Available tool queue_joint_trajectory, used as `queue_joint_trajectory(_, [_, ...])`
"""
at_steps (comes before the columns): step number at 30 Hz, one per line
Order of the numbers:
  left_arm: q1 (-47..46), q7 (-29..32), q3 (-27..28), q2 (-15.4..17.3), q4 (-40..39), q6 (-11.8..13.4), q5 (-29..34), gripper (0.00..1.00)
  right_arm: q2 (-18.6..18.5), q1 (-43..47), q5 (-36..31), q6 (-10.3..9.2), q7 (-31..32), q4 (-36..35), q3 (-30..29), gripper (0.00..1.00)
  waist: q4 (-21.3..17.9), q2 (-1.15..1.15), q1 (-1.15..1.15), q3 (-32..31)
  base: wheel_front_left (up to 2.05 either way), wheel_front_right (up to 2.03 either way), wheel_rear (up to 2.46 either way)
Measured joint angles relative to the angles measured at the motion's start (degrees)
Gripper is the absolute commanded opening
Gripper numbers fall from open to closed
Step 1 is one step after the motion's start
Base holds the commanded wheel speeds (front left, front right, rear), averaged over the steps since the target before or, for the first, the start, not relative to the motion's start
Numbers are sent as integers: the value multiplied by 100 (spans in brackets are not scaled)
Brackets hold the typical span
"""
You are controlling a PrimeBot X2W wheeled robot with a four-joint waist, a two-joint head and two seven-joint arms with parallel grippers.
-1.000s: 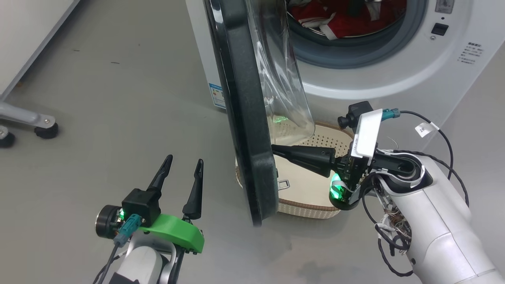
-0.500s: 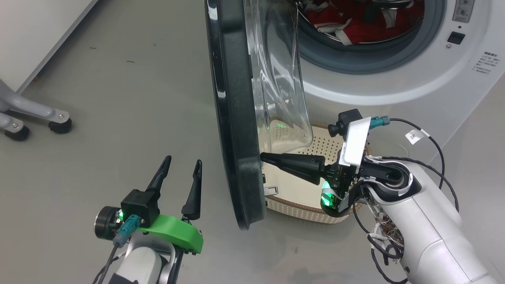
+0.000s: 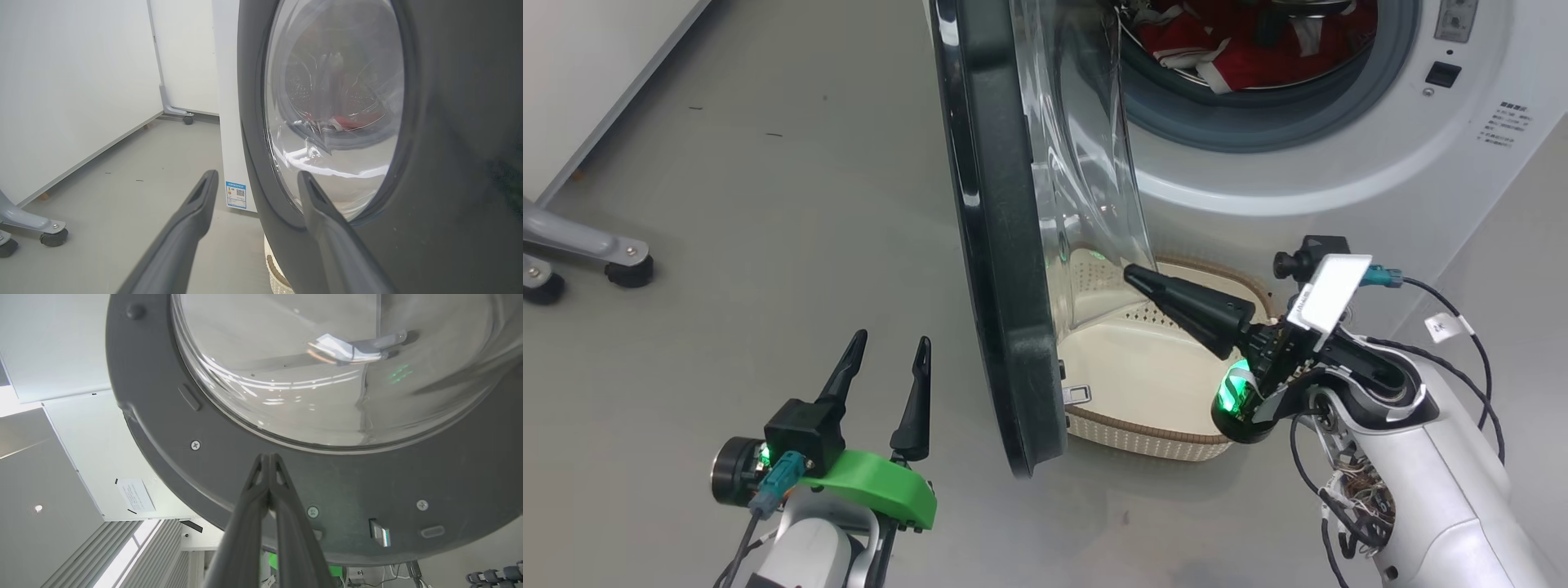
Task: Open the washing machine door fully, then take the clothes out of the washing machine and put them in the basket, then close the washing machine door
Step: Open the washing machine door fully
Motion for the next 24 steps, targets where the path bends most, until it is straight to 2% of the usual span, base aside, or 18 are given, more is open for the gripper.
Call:
queue_joint_trajectory(3, [7,0,75,0,-1,22,-2,100,1,137,-1,0,-149,-82,-171,0,-52,0,0,-5,0,0,0])
queue_joint_trajectory(4, [12,0,99,2,-1,26,-7,100,2,195,-13,0,-215,-83,-214,19,-76,0,0,-9,0,0,0])
queue_joint_trajectory(6, [24,0,114,3,1,42,-8,100,7,331,-77,0,-300,-93,-261,83,-124,0,0,-20,0,0,0])
queue_joint_trajectory(7, [31,0,115,3,1,42,-8,100,16,409,-92,0,-364,-105,-311,100,-149,0,0,-27,0,0,0])
queue_joint_trajectory(15, [127,1,133,10,45,42,-8,100,2,951,-297,0,-1001,-288,-875,100,-298,0,0,-96,0,0,0])
queue_joint_trajectory(20, [150,1,157,16,74,42,-8,100,-180,1267,-1083,0,-1611,-491,-1061,100,-341,0,0,-132,0,0,0])
queue_joint_trajectory(24, [170,1,182,19,92,43,-8,100,-530,1474,-2120,0,-2259,-678,-1092,100,-360,0,0,-148,0,0,0])
